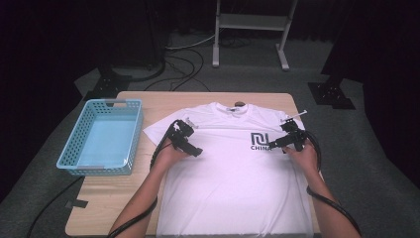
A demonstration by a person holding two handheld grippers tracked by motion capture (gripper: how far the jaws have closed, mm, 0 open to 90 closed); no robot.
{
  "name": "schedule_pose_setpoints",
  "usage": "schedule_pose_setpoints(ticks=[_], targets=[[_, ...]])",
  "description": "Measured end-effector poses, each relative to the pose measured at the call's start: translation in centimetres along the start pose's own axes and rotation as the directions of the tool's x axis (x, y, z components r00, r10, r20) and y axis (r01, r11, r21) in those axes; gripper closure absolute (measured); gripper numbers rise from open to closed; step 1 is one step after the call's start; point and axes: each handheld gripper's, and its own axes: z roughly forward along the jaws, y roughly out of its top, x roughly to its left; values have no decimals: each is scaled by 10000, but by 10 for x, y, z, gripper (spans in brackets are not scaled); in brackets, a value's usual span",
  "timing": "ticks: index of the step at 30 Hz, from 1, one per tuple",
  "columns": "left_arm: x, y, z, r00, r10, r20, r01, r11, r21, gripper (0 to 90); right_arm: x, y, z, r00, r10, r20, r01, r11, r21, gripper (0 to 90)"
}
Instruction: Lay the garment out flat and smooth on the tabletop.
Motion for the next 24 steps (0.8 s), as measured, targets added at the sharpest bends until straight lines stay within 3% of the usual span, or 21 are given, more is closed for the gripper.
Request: schedule_pose_setpoints(ticks=[4,6,8,14,24], targets=[[-19,-8,-1,9995,-298,130,295,9993,227,56,11,-10,2,9998,71,-159,-69,9999,124,34],[-25,-11,3,9997,-242,-2,242,9973,694,55,18,-15,4,9987,-291,408,289,9996,70,42],[-27,-13,6,9992,-221,-333,244,9973,693,46,19,-15,5,9982,-345,494,347,9994,-35,37],[-15,-9,11,9969,-550,-556,577,9972,479,40,10,-8,8,9973,-658,326,655,9978,108,30],[12,13,25,9967,-554,-600,583,9971,483,34,-7,9,16,9974,-648,327,651,9978,-111,23]])
